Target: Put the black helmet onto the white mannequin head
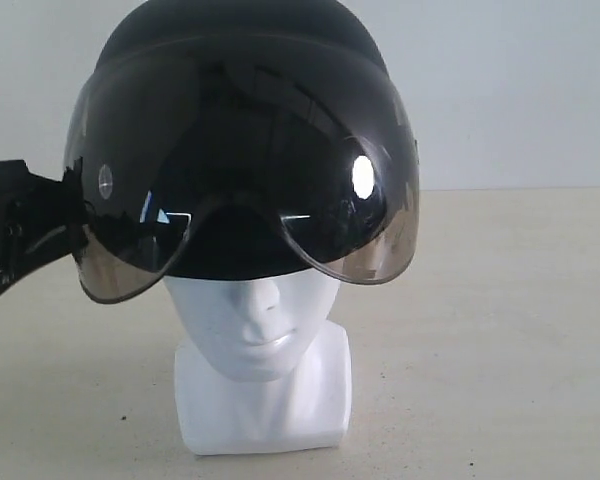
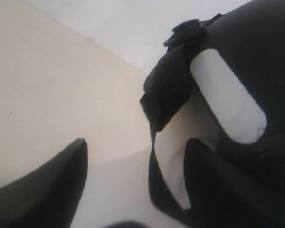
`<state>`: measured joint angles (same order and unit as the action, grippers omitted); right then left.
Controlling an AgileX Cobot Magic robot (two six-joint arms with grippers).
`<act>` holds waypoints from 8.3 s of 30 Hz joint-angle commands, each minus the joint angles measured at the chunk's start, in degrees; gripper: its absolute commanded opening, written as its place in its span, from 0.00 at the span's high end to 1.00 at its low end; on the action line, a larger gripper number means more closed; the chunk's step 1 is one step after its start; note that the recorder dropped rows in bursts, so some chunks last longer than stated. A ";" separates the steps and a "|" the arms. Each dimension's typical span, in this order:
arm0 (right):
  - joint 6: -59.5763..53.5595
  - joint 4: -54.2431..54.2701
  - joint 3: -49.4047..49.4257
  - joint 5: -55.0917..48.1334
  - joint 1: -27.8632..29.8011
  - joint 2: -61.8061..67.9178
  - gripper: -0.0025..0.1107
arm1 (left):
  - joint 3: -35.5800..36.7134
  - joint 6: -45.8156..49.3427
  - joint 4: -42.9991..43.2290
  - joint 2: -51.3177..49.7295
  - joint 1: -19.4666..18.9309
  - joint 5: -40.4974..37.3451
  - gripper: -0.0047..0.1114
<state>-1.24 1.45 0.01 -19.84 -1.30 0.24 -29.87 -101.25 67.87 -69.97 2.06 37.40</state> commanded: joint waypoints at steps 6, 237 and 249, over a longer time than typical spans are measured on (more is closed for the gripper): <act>-0.13 -0.23 -0.01 0.70 0.16 -0.24 0.98 | -3.64 -1.34 -4.30 4.44 0.19 8.67 0.47; 15.73 -1.07 -56.70 -21.56 -3.42 45.06 0.98 | -9.17 77.34 -42.07 35.24 8.03 -45.75 0.92; 15.73 -1.07 -56.70 -21.86 -3.42 45.06 0.98 | -15.03 102.25 -81.13 38.32 8.03 -69.77 0.92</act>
<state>14.55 0.43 -56.32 -41.67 -4.62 45.34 -44.33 -4.08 -4.79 -32.70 9.74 -27.92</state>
